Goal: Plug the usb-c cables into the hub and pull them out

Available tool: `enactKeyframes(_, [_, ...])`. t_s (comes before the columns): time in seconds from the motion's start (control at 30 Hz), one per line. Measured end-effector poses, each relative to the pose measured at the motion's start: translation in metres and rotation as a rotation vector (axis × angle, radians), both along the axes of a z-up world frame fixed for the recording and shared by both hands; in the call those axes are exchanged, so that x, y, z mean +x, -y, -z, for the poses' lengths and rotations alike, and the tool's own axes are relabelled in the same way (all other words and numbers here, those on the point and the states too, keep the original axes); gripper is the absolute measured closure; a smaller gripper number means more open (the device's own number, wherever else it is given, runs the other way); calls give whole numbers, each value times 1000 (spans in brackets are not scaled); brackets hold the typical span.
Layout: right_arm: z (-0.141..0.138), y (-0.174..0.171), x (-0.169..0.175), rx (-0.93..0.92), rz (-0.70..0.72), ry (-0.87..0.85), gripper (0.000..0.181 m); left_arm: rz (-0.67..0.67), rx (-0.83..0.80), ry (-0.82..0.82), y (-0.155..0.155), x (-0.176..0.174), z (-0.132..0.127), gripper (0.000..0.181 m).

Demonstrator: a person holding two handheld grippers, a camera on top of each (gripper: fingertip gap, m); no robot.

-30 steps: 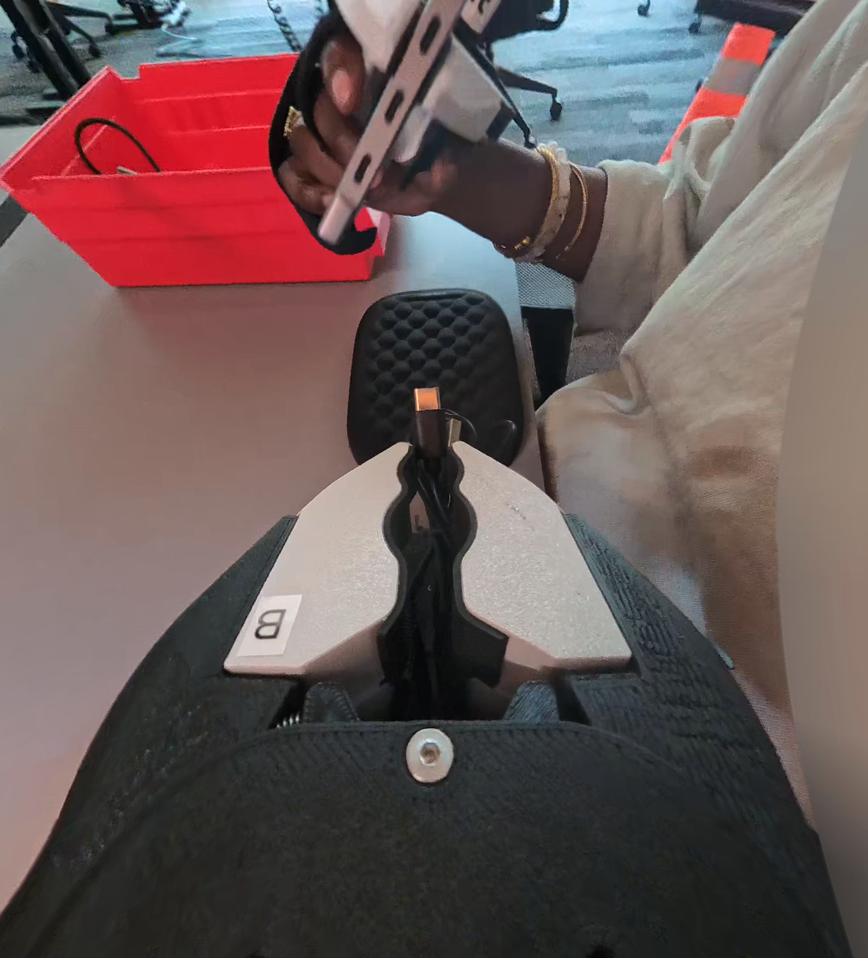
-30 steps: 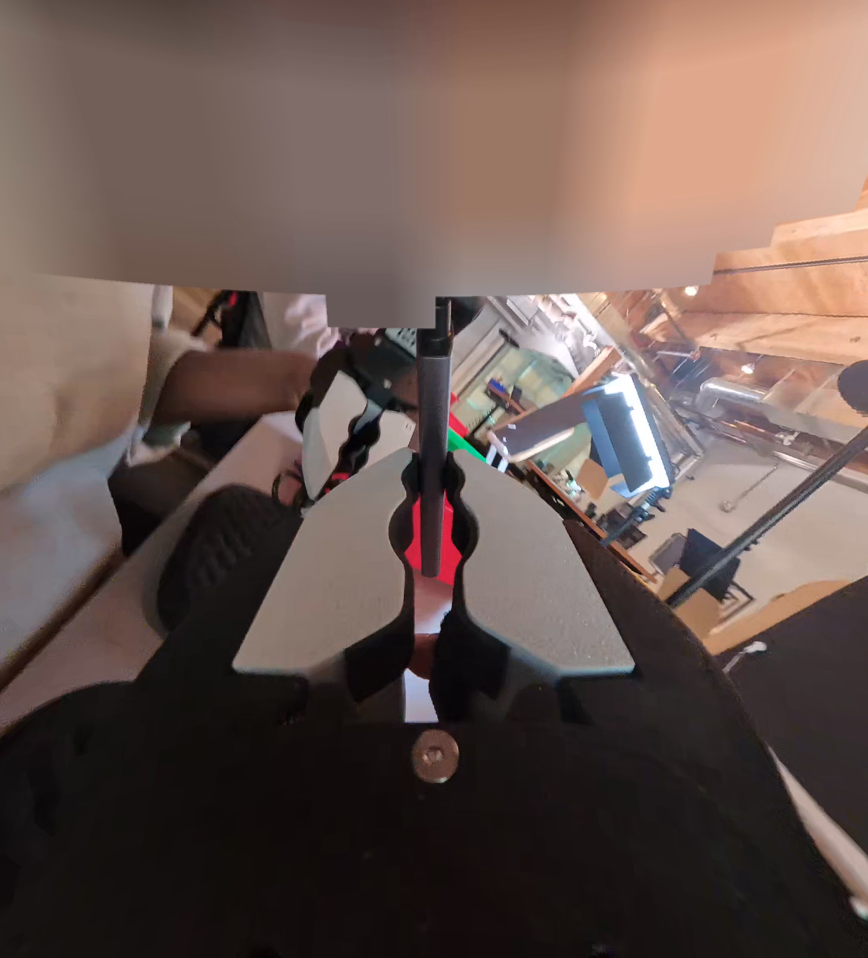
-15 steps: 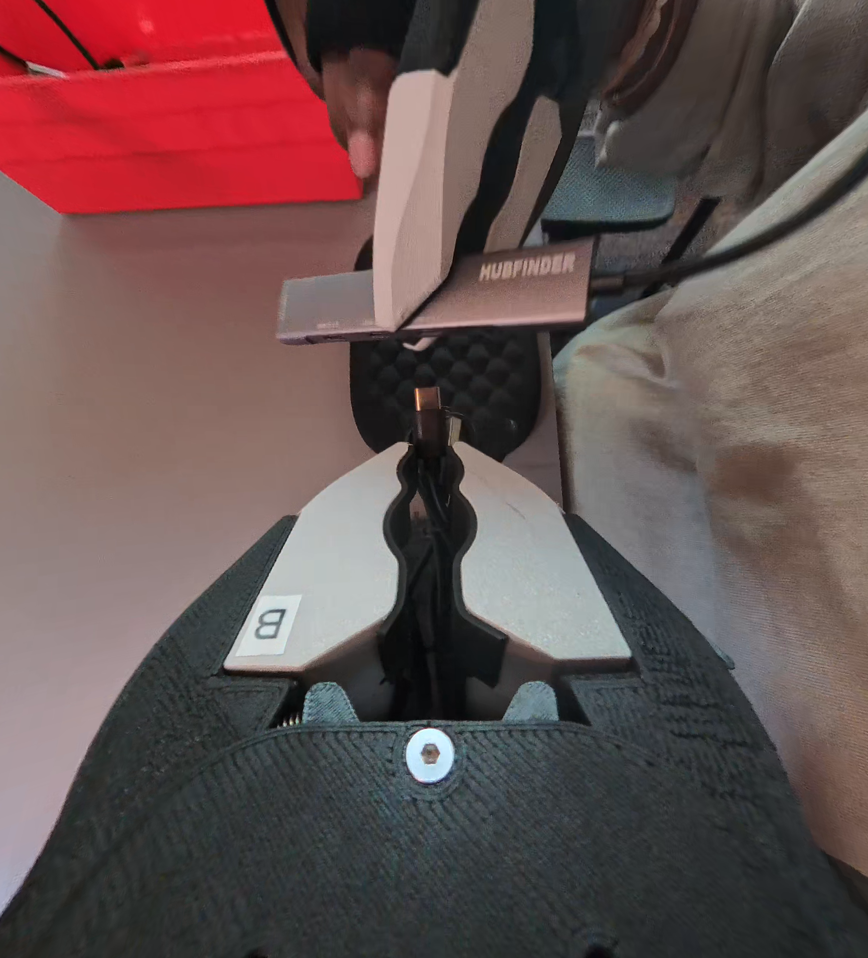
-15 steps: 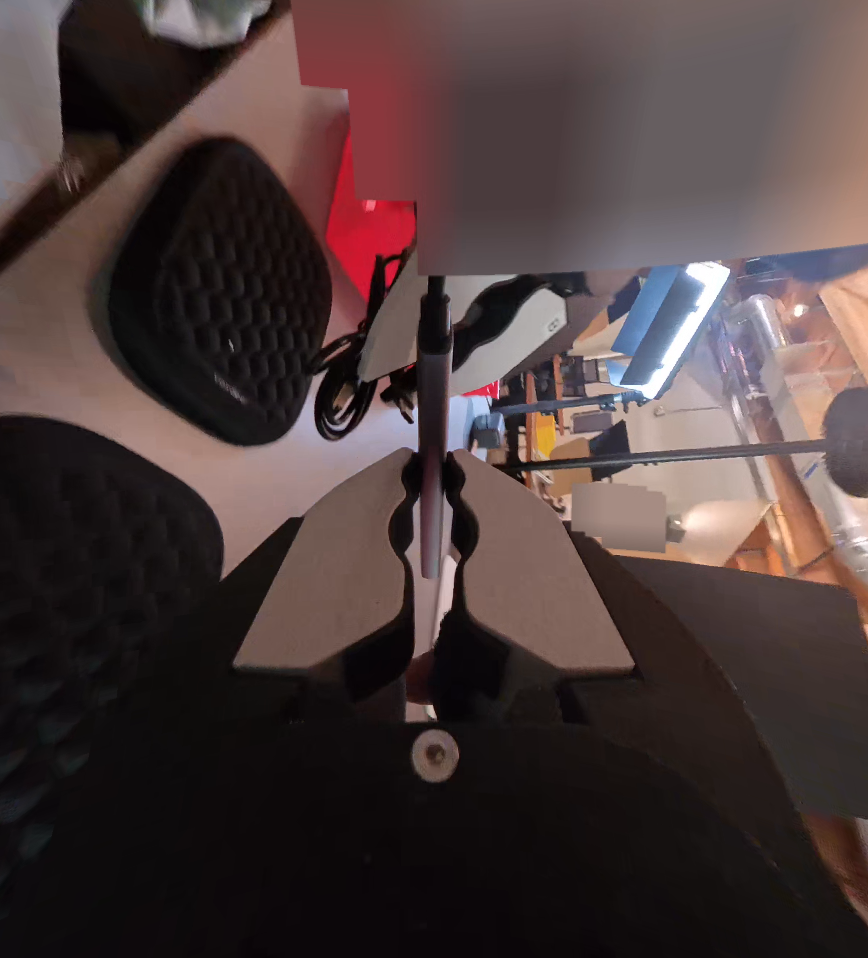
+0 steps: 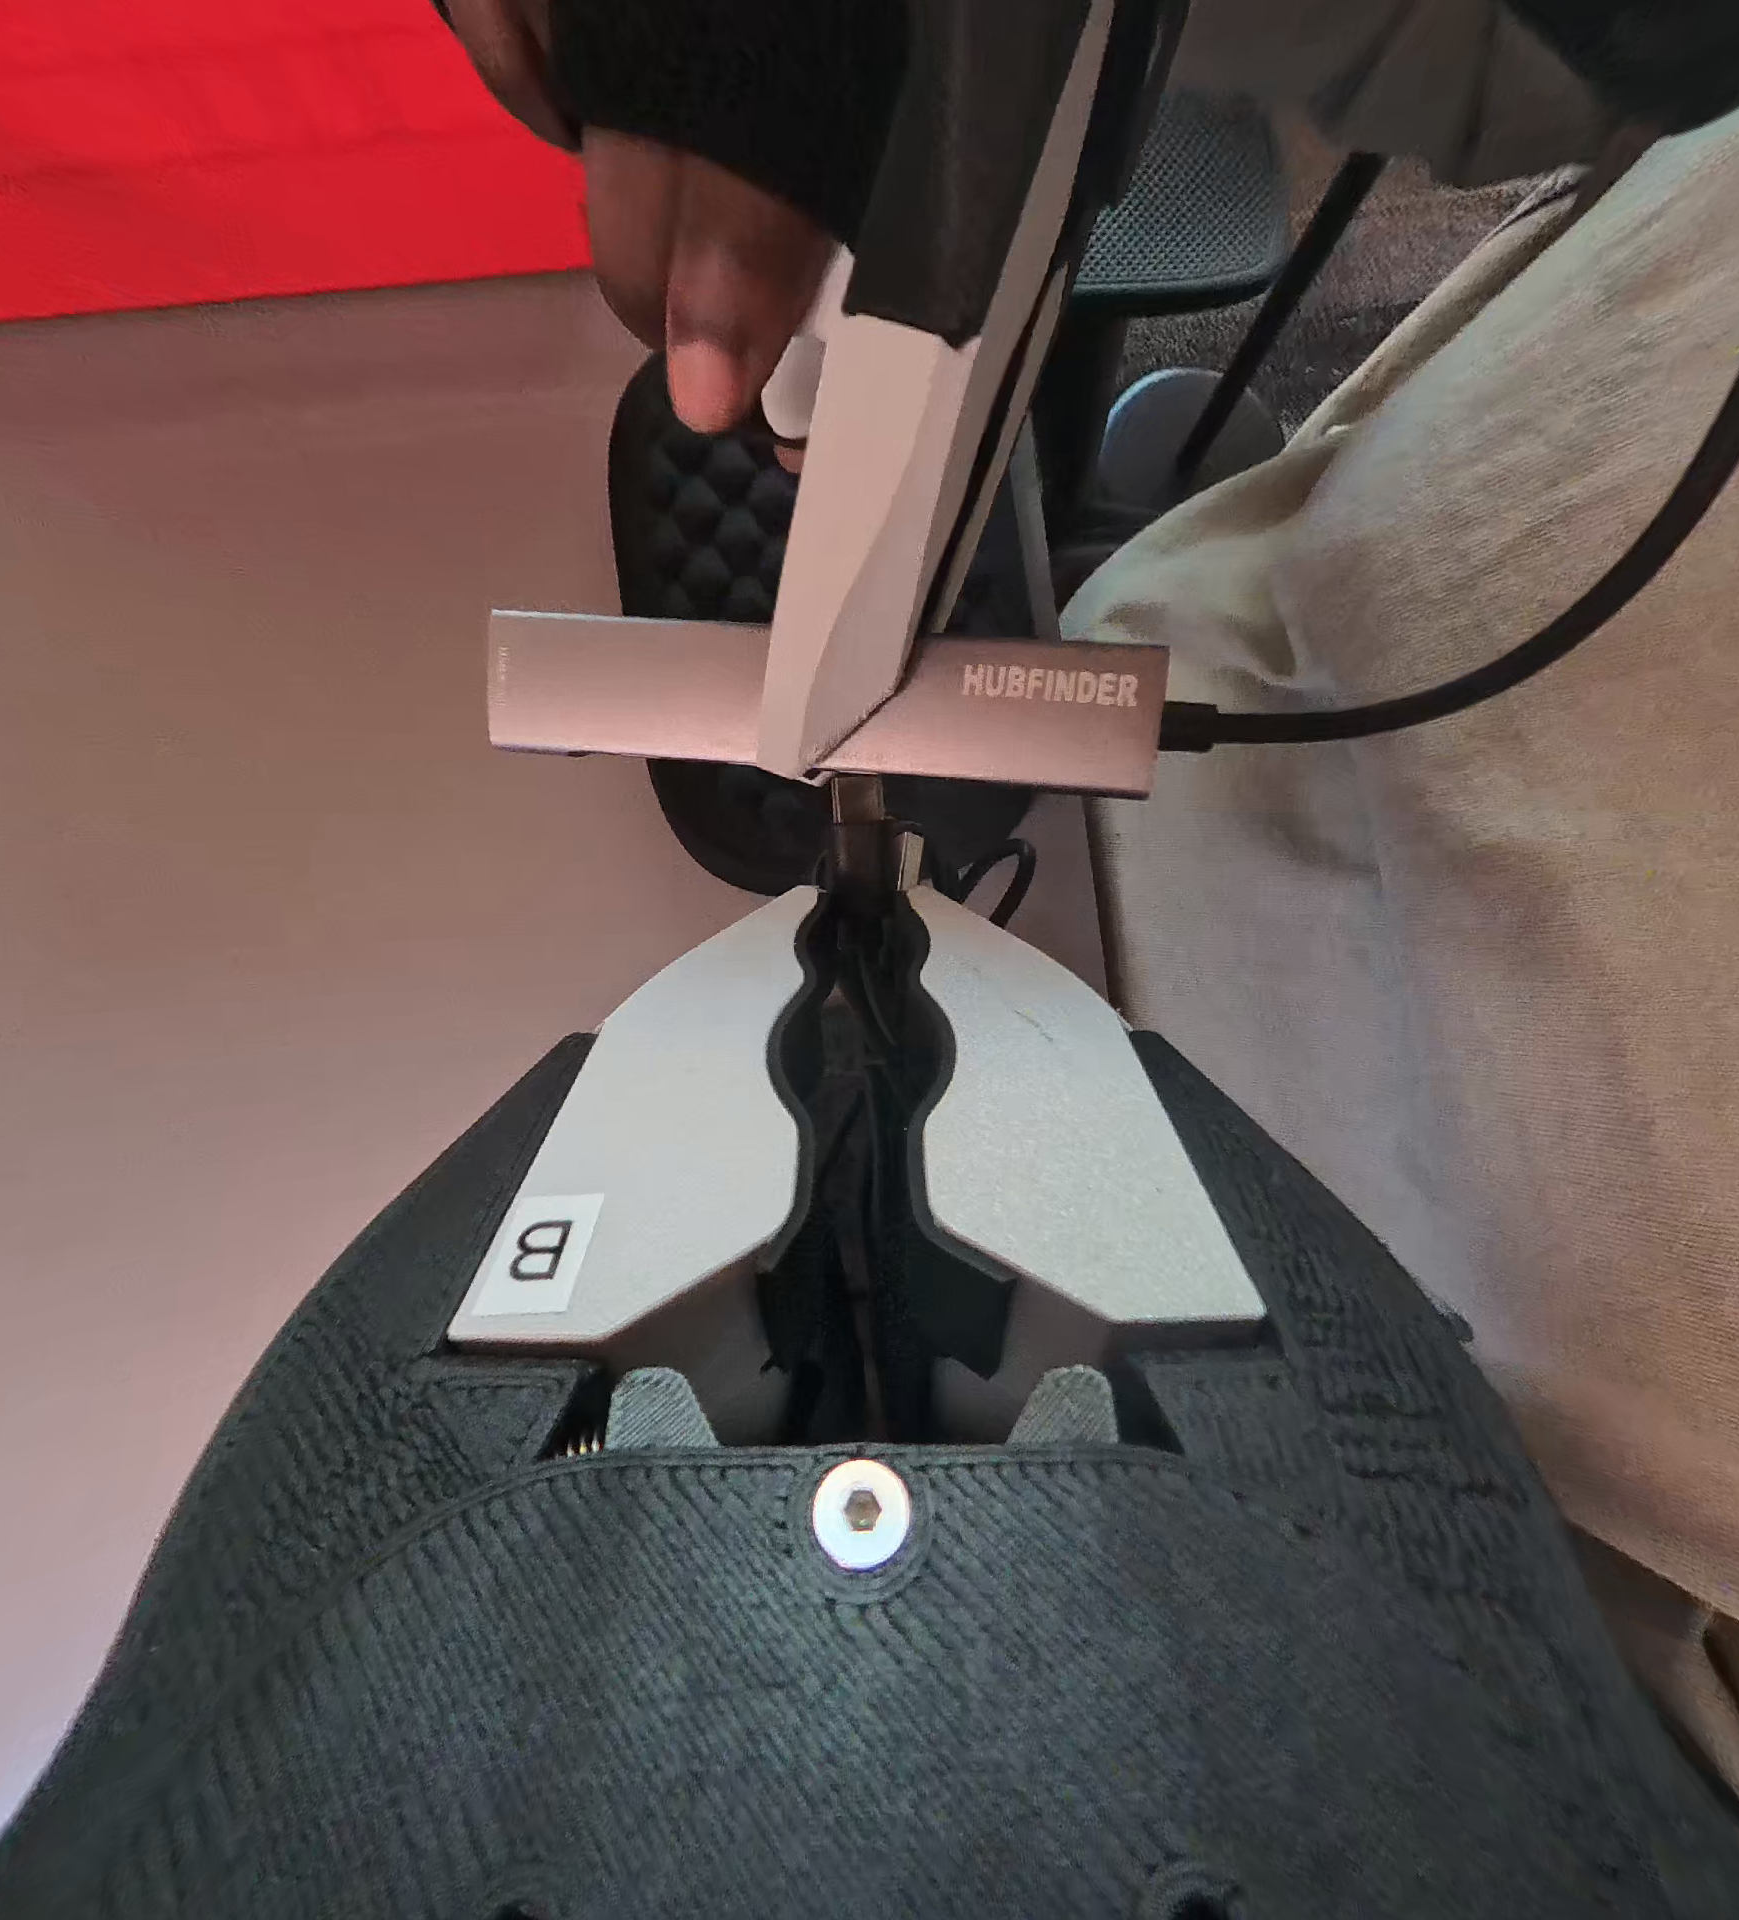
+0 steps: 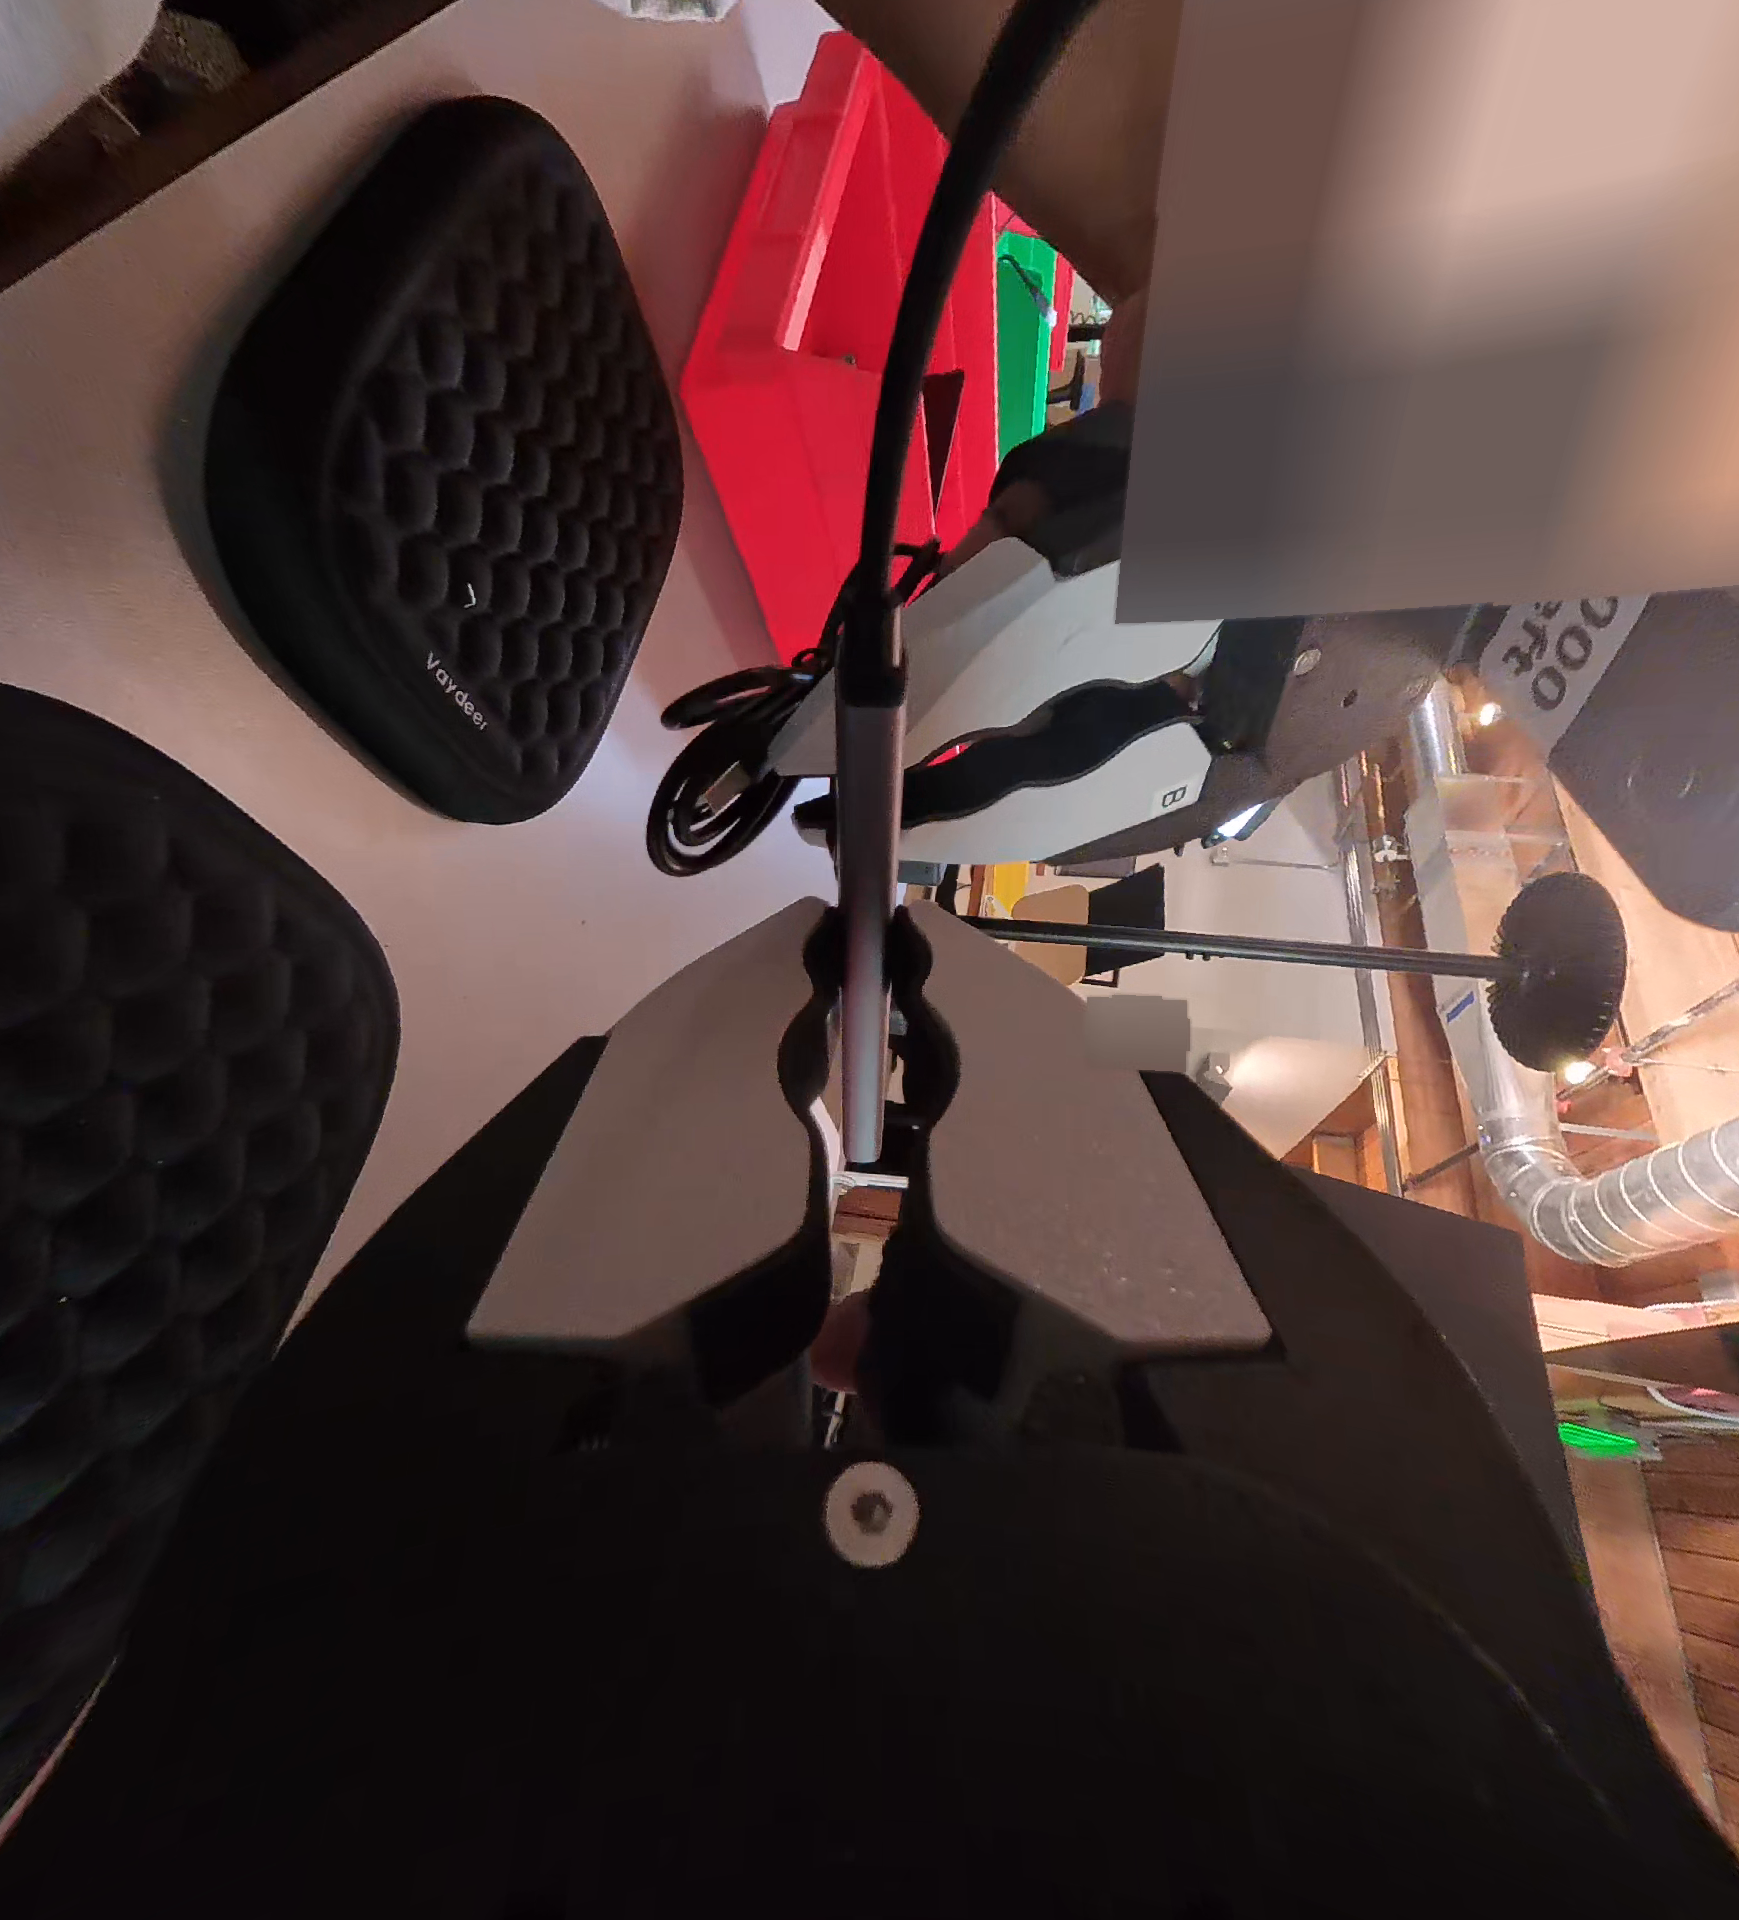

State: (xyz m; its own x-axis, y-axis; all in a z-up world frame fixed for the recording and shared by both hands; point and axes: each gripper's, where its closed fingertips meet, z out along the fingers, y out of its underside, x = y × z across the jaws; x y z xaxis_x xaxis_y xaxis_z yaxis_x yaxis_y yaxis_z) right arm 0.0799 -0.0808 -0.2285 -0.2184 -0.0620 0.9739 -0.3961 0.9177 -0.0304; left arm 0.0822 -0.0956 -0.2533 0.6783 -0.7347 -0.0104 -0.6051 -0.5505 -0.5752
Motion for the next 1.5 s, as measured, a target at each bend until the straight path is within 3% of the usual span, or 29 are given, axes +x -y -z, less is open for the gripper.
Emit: enactKeyframes(1.5, [23,4,8,126,-28,-41,173,138,-126,-133,1,6,17,172])
